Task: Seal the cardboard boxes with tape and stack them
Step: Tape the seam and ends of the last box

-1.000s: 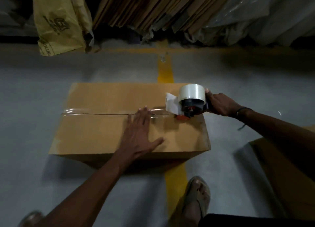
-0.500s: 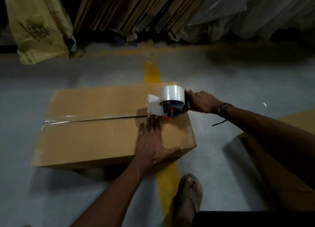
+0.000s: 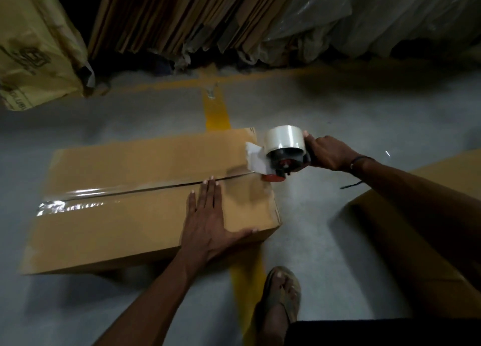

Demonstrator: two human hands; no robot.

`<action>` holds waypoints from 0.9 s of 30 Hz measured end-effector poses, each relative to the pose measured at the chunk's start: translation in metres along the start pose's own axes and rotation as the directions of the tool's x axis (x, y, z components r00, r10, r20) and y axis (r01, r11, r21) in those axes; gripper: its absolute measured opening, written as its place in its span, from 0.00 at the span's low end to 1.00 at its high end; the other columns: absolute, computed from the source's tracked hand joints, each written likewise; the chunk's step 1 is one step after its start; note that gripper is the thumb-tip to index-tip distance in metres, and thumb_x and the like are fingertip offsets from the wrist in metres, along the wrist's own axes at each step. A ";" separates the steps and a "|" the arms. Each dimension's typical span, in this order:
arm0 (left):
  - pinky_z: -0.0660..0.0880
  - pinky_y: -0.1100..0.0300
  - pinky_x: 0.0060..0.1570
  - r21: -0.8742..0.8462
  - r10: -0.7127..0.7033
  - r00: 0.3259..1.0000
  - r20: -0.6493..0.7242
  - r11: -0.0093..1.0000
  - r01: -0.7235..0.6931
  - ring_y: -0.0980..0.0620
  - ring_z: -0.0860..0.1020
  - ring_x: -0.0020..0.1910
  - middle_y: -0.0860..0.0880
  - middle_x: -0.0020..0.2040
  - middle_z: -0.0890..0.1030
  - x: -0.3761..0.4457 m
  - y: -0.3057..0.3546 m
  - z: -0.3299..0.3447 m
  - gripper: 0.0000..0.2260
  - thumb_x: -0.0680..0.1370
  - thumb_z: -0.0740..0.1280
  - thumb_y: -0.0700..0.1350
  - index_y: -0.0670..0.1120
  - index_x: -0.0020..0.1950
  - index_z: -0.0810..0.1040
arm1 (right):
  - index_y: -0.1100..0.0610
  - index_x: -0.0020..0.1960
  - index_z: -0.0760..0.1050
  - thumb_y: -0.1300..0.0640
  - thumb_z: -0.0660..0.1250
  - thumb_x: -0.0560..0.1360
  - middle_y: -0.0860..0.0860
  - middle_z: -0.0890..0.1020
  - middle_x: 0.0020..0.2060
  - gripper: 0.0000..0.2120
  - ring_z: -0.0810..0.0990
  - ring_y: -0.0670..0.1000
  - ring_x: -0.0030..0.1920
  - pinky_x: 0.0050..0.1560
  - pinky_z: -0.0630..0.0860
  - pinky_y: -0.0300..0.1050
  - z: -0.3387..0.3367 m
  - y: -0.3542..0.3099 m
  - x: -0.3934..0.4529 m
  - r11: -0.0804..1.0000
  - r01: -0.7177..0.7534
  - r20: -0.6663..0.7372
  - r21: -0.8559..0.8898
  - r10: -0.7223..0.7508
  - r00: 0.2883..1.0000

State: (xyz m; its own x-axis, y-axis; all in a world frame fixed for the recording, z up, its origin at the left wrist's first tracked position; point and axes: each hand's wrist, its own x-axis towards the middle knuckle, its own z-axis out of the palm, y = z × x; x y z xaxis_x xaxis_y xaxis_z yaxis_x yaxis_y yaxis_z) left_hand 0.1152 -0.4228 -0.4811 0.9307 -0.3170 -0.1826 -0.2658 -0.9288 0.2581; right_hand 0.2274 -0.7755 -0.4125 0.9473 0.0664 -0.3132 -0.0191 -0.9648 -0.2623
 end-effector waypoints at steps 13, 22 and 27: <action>0.69 0.45 0.70 -0.443 -0.192 0.978 -0.077 0.886 0.139 0.44 0.70 0.70 0.45 0.74 0.70 0.048 0.060 -0.058 0.57 0.64 0.54 0.86 0.44 0.77 0.66 | 0.57 0.38 0.79 0.38 0.39 0.85 0.53 0.82 0.32 0.38 0.79 0.51 0.34 0.45 0.69 0.44 0.000 0.005 0.009 0.996 0.052 0.007 -0.070 -0.051 0.999; 0.79 0.45 0.57 -0.681 -0.395 0.784 0.478 0.396 0.615 0.41 0.78 0.57 0.43 0.66 0.74 0.187 0.096 -0.055 0.73 0.33 0.70 0.83 0.47 0.72 0.65 | 0.55 0.37 0.76 0.37 0.40 0.84 0.51 0.79 0.31 0.35 0.76 0.49 0.33 0.43 0.72 0.45 -0.004 -0.004 0.020 0.993 0.052 0.009 -0.111 -0.051 0.999; 0.81 0.47 0.54 -0.757 -0.424 0.810 0.406 0.341 0.558 0.41 0.77 0.59 0.42 0.63 0.71 0.177 0.113 -0.068 0.67 0.42 0.76 0.73 0.45 0.73 0.58 | 0.54 0.37 0.76 0.36 0.40 0.84 0.50 0.79 0.31 0.36 0.77 0.50 0.34 0.46 0.77 0.49 0.000 -0.002 0.020 0.993 0.012 -0.014 -0.116 -0.014 1.000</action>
State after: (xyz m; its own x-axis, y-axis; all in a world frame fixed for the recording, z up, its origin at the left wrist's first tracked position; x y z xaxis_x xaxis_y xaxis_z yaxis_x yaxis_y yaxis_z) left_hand 0.2666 -0.5703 -0.4199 0.7642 0.0591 -0.6422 0.6187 -0.3486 0.7041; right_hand 0.2462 -0.7723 -0.4181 0.9518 0.0766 -0.2969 0.0299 -0.9869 -0.1588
